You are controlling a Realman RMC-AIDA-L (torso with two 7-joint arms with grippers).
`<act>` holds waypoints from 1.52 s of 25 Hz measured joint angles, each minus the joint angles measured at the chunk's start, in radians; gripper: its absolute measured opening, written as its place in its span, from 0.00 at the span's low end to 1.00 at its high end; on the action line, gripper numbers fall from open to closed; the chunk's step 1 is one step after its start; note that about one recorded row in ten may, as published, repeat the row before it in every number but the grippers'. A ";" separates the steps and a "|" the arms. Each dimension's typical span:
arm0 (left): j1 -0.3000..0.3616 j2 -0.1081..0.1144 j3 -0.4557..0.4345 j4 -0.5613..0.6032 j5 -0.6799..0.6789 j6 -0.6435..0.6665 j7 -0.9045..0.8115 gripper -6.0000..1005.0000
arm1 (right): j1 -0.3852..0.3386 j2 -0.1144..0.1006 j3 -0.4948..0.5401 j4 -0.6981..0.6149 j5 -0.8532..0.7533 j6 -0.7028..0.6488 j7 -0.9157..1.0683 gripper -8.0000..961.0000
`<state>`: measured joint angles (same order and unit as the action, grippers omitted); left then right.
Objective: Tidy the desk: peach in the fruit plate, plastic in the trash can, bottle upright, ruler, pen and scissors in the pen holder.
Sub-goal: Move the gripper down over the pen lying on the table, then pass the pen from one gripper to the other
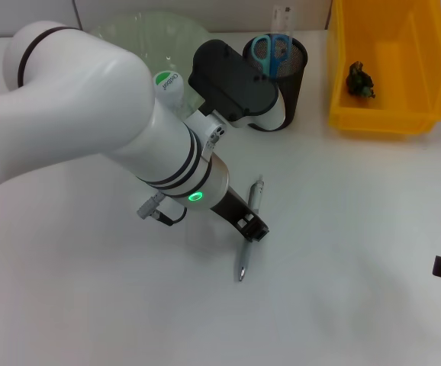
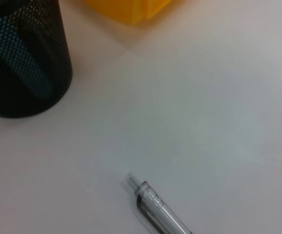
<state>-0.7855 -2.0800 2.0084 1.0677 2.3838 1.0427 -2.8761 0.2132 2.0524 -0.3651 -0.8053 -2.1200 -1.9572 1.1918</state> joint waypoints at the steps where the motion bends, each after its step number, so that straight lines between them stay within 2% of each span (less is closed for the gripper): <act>1: 0.000 0.000 0.000 0.000 0.000 0.000 0.000 0.36 | 0.000 0.000 0.000 0.000 0.000 0.000 0.000 0.75; 20: 0.010 0.000 0.005 0.000 0.006 -0.009 0.016 0.25 | 0.000 0.000 0.000 0.000 0.003 0.000 0.000 0.74; 22: 0.011 0.000 0.010 0.001 0.007 -0.013 0.020 0.14 | 0.000 0.000 0.000 0.000 0.003 0.000 0.000 0.74; 38: 0.047 0.001 0.005 0.070 0.009 -0.020 0.042 0.14 | -0.004 0.000 0.002 0.000 0.006 0.000 0.000 0.72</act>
<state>-0.7386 -2.0789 2.0131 1.1374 2.3931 1.0228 -2.8343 0.2097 2.0524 -0.3634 -0.8053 -2.1137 -1.9573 1.1919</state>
